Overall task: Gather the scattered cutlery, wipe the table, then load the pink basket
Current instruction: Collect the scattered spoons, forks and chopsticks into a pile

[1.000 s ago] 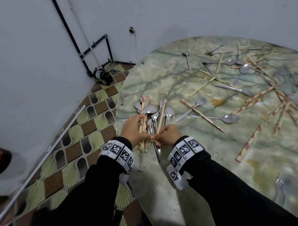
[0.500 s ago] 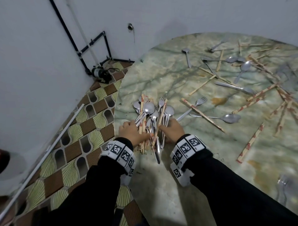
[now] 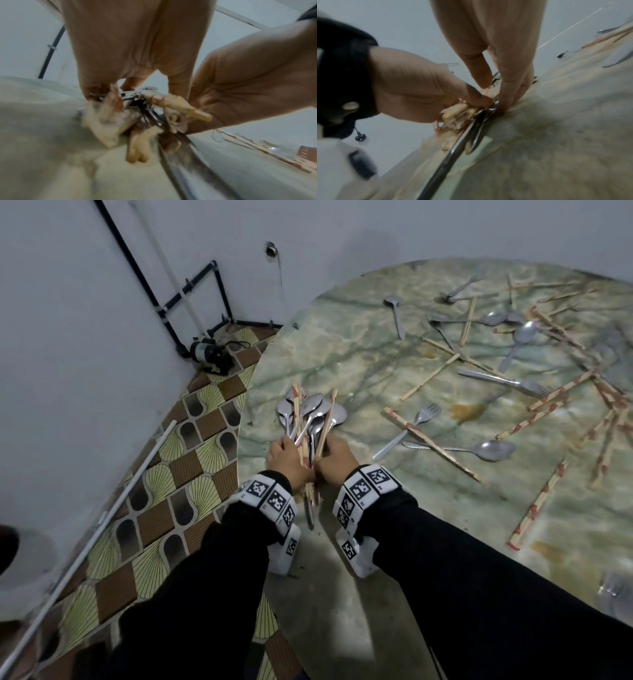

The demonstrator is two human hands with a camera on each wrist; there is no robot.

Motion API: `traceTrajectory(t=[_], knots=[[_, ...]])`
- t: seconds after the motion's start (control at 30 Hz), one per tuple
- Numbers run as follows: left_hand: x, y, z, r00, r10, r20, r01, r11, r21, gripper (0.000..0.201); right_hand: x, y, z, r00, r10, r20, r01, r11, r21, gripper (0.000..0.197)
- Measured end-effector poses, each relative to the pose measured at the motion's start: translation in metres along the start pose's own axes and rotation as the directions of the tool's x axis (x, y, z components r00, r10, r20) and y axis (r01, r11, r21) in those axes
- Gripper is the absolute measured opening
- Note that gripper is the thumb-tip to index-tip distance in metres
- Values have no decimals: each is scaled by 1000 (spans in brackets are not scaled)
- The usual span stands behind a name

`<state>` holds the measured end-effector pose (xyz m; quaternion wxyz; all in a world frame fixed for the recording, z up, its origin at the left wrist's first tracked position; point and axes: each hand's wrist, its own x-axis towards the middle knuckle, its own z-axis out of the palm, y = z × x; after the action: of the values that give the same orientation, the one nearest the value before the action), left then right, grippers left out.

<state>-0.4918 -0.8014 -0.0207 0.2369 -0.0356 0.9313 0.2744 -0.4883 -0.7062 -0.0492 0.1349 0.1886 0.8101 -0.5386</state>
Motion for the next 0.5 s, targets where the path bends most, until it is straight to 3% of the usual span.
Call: traceTrajectory(t=[0.07,0.2,0.33,0.5], knots=[[5,-1,-5,1000,16,8,-17,1000,13,103,-7,-6,-3,1000,-9,26,9,1000,11,42],[4,-5,-5,996,83,26,-86,987,133,128,-36,-23,-16,997,-27,69,38,987,-159,49],[0,-7,-2,996,88,-14,-84,981,177,126,-49,-18,-16,992,-56,113,77,978,-196,44],[-12,-6,-7,997,70,36,-74,986,148,129,-66,-12,-28,990,-31,140,50,990,-134,53]])
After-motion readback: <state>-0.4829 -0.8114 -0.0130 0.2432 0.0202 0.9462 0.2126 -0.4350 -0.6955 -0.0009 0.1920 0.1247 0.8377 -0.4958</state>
